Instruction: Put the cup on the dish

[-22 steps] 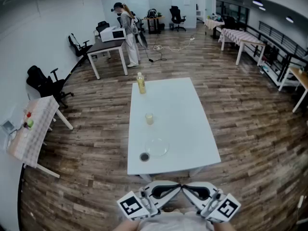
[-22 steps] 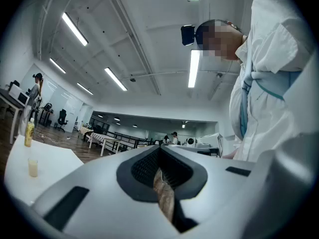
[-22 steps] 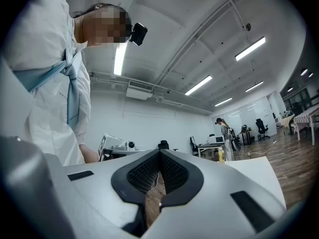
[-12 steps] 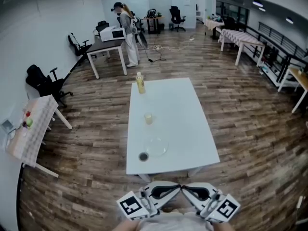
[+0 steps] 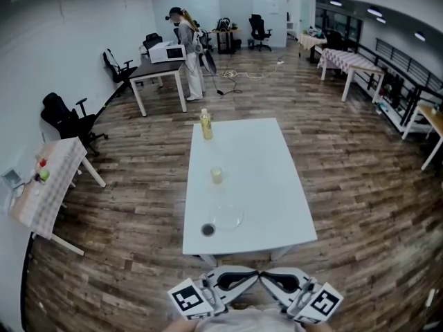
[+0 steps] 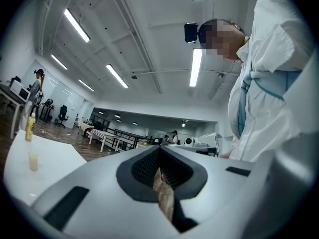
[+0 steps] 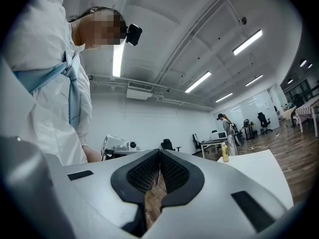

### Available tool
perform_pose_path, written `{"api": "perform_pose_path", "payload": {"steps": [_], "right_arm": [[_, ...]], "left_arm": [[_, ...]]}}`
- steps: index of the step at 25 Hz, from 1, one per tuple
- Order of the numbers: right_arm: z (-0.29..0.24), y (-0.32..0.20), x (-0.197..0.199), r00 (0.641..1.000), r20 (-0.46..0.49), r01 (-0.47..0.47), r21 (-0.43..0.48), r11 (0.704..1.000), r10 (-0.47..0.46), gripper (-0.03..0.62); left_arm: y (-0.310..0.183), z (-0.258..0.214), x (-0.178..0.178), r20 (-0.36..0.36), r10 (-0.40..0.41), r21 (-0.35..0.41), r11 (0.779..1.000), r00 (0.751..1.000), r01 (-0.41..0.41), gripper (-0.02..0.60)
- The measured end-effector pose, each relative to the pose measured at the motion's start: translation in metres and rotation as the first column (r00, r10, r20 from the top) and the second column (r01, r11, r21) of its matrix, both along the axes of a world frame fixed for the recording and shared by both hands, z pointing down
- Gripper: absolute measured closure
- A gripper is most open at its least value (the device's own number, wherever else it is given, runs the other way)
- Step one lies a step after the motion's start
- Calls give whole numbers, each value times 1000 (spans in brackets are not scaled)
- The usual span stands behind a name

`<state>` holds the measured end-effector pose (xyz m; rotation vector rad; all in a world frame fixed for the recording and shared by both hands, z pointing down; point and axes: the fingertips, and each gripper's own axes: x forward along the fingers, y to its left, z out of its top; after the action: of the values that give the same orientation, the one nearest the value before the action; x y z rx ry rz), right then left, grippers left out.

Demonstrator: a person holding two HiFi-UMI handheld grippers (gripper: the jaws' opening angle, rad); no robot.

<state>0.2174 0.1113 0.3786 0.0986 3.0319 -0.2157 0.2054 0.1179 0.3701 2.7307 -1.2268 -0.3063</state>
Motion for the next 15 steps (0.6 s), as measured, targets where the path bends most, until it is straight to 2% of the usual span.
{"api": "perform_pose_path", "payload": {"steps": [15], "right_arm": [[7,-10,-19,999,-4,46,-34,998,-46,562]], "left_arm": [[-8,12,-18,-22,-51,-27,998,998,51,580]]}}
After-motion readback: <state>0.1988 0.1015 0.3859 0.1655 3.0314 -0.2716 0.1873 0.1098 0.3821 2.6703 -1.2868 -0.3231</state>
